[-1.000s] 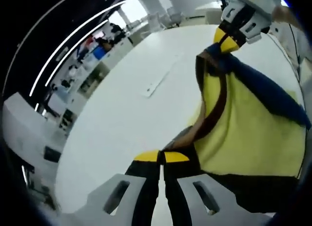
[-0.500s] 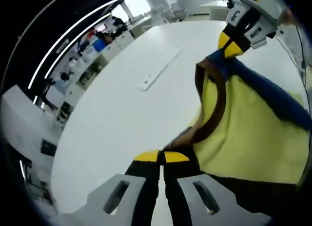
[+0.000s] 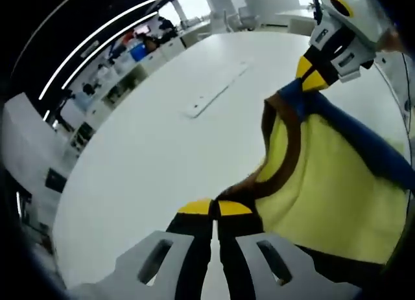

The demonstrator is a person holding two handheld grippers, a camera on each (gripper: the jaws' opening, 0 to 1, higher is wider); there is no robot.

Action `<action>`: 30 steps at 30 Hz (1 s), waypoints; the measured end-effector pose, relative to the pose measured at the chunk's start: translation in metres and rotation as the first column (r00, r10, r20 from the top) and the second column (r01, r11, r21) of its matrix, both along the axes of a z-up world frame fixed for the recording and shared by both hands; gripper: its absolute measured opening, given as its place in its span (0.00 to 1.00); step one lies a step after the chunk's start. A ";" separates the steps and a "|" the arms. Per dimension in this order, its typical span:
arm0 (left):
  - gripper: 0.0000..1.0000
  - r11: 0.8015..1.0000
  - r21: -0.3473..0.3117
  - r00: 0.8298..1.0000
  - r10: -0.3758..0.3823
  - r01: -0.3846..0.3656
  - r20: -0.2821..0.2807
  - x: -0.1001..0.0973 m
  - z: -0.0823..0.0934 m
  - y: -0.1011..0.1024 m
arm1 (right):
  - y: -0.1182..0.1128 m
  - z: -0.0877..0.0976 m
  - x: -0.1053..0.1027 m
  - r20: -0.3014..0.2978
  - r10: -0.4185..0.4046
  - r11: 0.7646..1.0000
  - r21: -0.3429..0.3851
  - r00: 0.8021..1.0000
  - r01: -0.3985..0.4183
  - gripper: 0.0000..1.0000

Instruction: Fold the garment on the visible template until the final outline fits inside the template.

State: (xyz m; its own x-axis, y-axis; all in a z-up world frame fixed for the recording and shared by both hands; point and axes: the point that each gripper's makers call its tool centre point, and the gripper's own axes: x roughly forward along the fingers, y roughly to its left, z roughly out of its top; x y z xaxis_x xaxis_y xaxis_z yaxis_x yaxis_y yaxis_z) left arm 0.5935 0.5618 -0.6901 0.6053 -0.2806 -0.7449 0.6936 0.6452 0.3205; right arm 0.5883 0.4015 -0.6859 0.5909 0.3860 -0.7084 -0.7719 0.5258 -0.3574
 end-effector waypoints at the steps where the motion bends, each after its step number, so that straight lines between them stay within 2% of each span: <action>1: 0.00 1.000 0.004 1.000 0.002 -0.002 -0.001 0.000 -0.001 0.000 | 0.000 -0.001 0.001 -0.002 -0.003 1.000 -0.003 1.000 0.003 0.01; 6: 0.00 0.999 -0.010 0.999 0.039 -0.039 -0.007 0.007 0.000 0.005 | -0.006 -0.002 0.009 -0.017 -0.063 0.997 0.034 0.998 0.063 0.01; 10: 0.00 0.997 -0.031 0.997 0.072 -0.072 0.003 0.016 0.001 0.011 | -0.010 -0.001 0.015 -0.006 -0.075 0.997 0.022 0.997 0.075 0.01; 13: 0.00 0.994 -0.052 0.995 0.095 -0.095 -0.005 0.021 -0.001 0.010 | -0.013 -0.004 0.020 -0.026 -0.107 0.993 0.043 0.994 0.108 0.01; 17: 0.00 0.996 -0.041 0.996 0.085 -0.085 0.014 0.021 0.000 0.004 | -0.015 -0.007 0.022 -0.023 -0.120 0.992 0.037 0.993 0.120 0.01; 20: 0.00 0.995 -0.056 0.996 0.086 -0.086 0.010 0.024 -0.001 0.002 | -0.015 -0.009 0.022 -0.029 -0.122 0.991 0.042 0.992 0.123 0.01; 25: 0.00 0.998 -0.034 0.998 0.056 -0.055 0.010 0.024 -0.006 -0.003 | -0.008 -0.013 0.018 -0.046 -0.101 0.994 0.043 0.994 0.103 0.02; 27: 0.00 0.999 -0.029 0.999 0.045 -0.044 0.023 0.024 -0.005 -0.005 | -0.006 -0.012 0.018 -0.038 -0.095 0.994 0.043 0.995 0.097 0.05; 30: 0.02 0.999 -0.033 0.999 0.039 -0.039 0.013 0.021 -0.005 -0.008 | -0.005 -0.010 0.020 -0.029 -0.091 0.995 0.048 0.995 0.093 0.10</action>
State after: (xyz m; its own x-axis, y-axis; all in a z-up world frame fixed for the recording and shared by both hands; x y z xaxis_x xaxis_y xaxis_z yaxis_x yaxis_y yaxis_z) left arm 0.6144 0.5533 -0.6953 0.6265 -0.2806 -0.7271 0.6632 0.6820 0.3083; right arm 0.6086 0.3968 -0.6958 0.6066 0.3653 -0.7061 -0.7283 0.6114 -0.3094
